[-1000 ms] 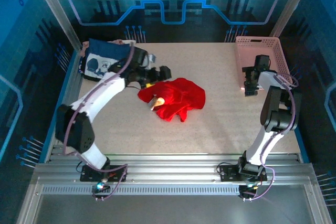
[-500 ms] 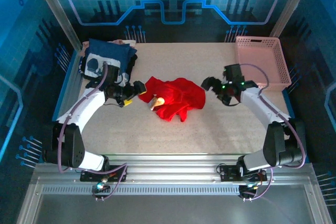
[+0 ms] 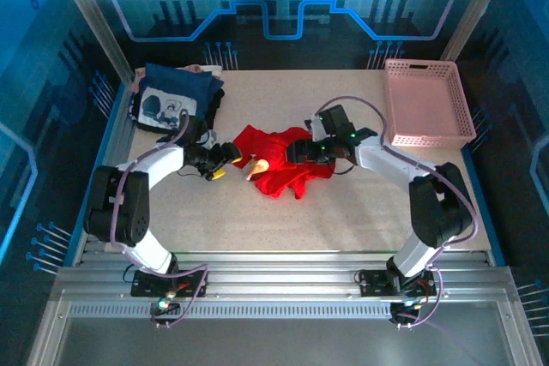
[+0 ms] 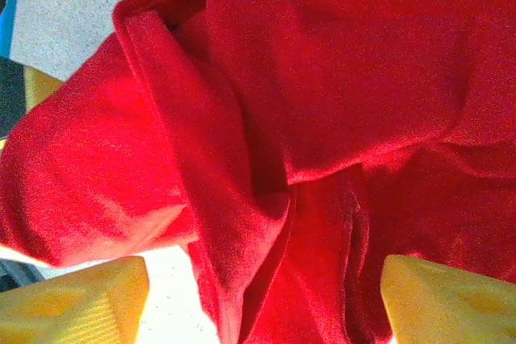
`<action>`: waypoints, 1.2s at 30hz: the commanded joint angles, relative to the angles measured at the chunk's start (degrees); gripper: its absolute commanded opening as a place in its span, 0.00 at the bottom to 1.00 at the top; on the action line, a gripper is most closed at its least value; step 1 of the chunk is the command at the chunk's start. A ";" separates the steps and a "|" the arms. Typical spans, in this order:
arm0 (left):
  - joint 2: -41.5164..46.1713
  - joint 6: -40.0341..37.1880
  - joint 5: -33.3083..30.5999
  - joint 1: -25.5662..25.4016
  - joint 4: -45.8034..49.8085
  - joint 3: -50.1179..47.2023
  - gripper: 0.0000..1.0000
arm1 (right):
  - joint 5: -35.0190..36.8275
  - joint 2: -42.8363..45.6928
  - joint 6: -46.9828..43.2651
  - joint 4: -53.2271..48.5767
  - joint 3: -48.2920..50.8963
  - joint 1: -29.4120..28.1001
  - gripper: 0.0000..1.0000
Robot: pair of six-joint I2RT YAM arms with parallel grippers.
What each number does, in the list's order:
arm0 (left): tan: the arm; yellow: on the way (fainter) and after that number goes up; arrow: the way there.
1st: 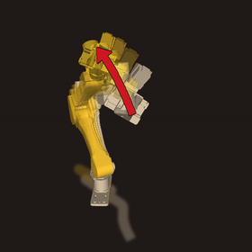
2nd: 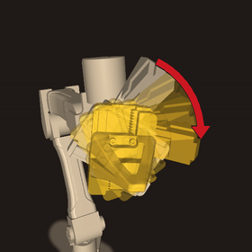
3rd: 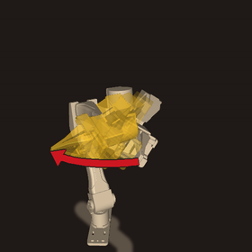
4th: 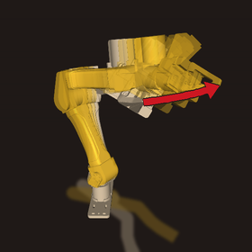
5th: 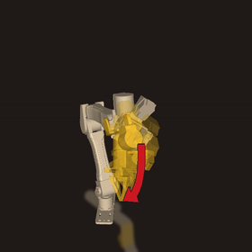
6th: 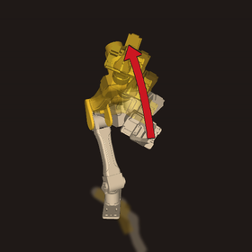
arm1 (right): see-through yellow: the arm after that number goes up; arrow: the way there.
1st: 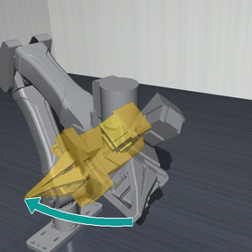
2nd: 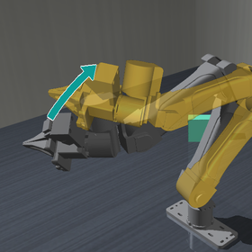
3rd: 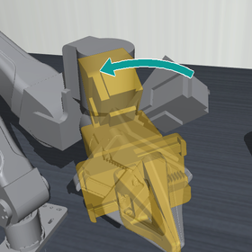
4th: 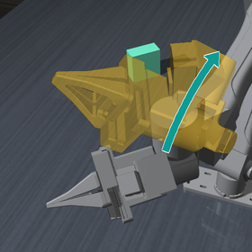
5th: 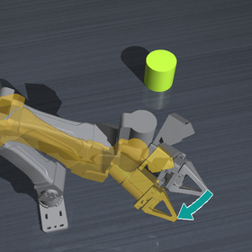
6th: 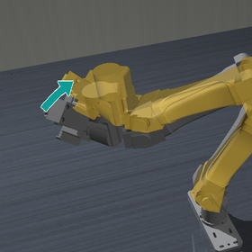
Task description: Fold and stack the t-shirts
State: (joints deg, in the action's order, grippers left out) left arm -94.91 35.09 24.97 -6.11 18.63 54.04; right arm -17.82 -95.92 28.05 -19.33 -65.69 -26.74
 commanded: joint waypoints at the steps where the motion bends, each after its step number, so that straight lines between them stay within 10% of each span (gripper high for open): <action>1: -3.23 2.07 -1.04 0.57 -3.54 1.55 0.72 | 0.93 -3.01 -2.00 0.68 -3.93 -1.10 0.73; 17: -16.11 4.89 -6.69 -3.22 -4.10 15.00 0.54 | 3.67 -9.62 -1.06 -2.73 -11.66 -1.78 0.21; 26: -20.66 3.74 -10.39 -5.40 -1.03 21.23 0.06 | 3.97 -6.52 -1.38 -4.53 -12.12 -2.13 0.14; 36: -1.01 -1.93 -20.38 -3.36 5.67 24.51 0.00 | 8.06 2.51 -0.54 -8.58 -18.00 0.53 0.00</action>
State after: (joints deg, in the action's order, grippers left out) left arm -105.34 36.32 9.69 -11.00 21.82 74.48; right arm -11.75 -98.32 27.16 -26.20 -79.96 -27.51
